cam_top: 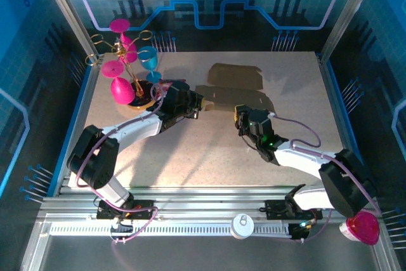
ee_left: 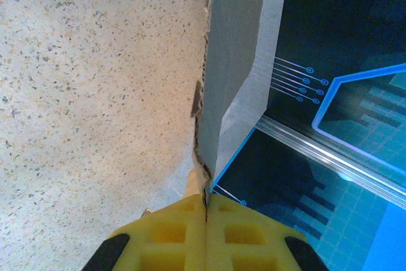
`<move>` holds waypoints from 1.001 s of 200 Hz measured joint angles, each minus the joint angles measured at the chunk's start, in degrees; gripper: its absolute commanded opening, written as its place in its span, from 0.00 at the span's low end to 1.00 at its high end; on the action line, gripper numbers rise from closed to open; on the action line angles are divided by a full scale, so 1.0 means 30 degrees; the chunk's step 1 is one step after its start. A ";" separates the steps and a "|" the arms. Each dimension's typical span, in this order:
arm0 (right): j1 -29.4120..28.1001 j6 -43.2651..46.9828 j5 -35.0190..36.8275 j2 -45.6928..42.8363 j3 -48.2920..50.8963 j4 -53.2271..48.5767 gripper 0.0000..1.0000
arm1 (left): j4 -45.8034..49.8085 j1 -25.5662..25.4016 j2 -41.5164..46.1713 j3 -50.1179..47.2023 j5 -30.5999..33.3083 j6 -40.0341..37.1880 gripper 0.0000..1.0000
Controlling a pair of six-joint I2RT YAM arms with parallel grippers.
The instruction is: Fold the paper box
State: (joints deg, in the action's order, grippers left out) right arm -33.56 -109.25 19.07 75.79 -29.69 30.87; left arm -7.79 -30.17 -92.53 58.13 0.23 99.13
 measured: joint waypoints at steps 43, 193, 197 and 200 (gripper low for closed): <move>0.0138 -0.0284 -0.0007 0.0000 -0.0138 0.0036 0.00 | -0.0022 0.0000 0.0000 -0.0029 0.0000 0.0328 0.00; 0.7919 0.9734 -0.5923 -0.4393 -1.1686 -1.2662 0.00 | 1.0200 0.0080 0.5865 0.5967 0.2353 -0.8925 0.67; 0.8065 1.0134 -0.6127 -0.4422 -1.2080 -1.3267 0.00 | 1.0513 0.0095 0.5938 0.6193 0.2601 -0.9267 0.67; 0.8196 1.0382 -0.6317 -0.4430 -1.2451 -1.3799 0.00 | 1.0724 0.0117 0.5989 0.6339 0.2783 -0.9500 0.66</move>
State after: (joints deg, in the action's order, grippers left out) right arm -8.97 -78.11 0.12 62.50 -67.05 -10.52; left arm 24.38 -29.82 -74.56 77.14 8.58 70.63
